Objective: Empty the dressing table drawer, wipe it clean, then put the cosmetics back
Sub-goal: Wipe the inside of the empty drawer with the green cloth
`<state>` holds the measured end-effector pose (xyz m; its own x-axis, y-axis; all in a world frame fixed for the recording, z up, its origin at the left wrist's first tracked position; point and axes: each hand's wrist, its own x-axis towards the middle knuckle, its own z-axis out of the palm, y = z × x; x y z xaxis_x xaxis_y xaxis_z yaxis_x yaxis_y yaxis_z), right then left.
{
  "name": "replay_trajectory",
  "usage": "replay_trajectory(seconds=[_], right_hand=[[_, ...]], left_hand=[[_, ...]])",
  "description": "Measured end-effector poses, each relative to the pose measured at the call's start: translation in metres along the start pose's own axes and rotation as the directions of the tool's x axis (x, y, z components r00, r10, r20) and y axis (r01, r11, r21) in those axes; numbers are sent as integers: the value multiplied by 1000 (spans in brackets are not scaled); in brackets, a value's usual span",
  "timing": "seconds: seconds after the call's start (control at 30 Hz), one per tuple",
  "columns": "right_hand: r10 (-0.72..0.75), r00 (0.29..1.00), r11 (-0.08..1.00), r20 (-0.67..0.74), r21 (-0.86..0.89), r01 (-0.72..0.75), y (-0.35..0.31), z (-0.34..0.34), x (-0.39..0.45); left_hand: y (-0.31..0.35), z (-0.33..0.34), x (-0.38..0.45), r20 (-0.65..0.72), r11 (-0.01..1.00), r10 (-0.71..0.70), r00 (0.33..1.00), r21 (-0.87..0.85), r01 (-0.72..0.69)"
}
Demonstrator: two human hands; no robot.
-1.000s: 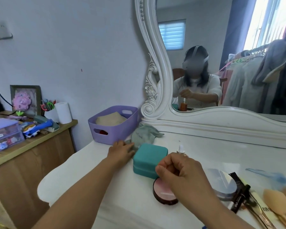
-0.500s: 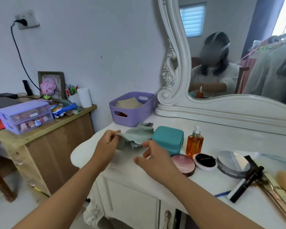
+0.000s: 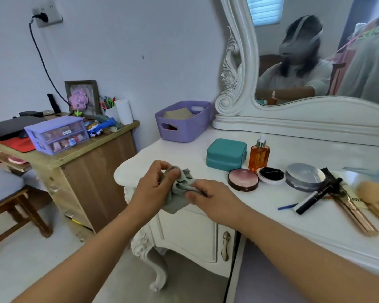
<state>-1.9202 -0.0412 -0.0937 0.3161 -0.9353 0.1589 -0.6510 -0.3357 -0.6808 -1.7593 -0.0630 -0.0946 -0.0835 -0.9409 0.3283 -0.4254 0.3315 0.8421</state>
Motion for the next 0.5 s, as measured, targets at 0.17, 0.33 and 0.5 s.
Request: replay_trajectory(seconds=[0.17,0.33,0.5], right_hand=[[23,999,986,-30,167,-18,1,-40,-67],[141,988,951,-68,287,-116,21,-86,-142],[159,952,982,-262,139,-125,45,-120,-203]], left_hand=[[41,21,-35,214,987,161,963,-50,-154],[77,64,-65,447,951,309,840,-121,-285],[94,114,-83,463,823,542,701,-122,-555]])
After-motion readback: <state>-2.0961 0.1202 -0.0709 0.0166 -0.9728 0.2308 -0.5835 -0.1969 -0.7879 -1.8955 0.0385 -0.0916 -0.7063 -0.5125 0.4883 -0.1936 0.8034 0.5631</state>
